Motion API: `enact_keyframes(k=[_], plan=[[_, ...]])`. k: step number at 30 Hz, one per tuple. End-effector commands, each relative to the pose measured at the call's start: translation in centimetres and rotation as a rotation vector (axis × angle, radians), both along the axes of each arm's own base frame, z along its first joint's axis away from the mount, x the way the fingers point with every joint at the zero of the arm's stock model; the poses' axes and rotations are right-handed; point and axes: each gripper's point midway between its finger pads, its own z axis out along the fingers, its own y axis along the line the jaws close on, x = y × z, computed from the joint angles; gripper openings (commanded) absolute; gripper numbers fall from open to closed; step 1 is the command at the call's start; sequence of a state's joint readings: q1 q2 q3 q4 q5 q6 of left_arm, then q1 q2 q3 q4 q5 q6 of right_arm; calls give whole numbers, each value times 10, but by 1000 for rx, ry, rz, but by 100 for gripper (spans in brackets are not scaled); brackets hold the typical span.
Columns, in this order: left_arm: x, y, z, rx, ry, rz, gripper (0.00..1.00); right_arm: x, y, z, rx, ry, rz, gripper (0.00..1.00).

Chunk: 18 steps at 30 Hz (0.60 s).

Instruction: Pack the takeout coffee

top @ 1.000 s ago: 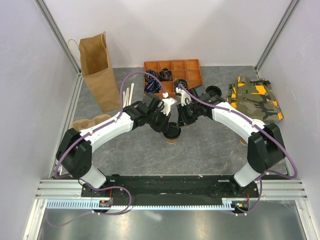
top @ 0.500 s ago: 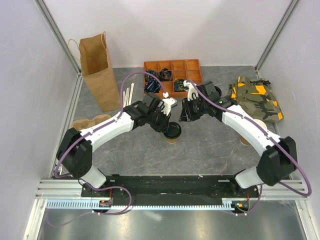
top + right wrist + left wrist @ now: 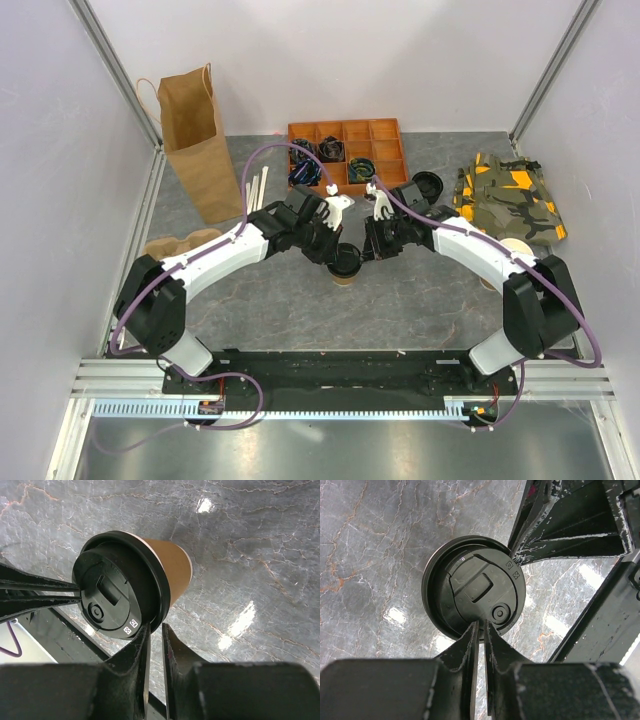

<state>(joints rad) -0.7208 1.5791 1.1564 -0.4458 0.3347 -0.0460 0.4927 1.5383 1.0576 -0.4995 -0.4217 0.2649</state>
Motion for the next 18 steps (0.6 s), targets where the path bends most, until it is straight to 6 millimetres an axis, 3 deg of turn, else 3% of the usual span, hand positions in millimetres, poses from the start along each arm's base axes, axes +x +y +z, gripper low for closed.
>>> enact_keyframes(k=[1,11,18], plan=[[-13,13,-35,100,96,3,15,0,-8,-15,-61,22,1,20],[-12,13,-32,99,94,7,15,7,3,74,99,-131,-4,25],[-11,13,-31,94,90,8,15,14,9,69,114,-123,-14,25]])
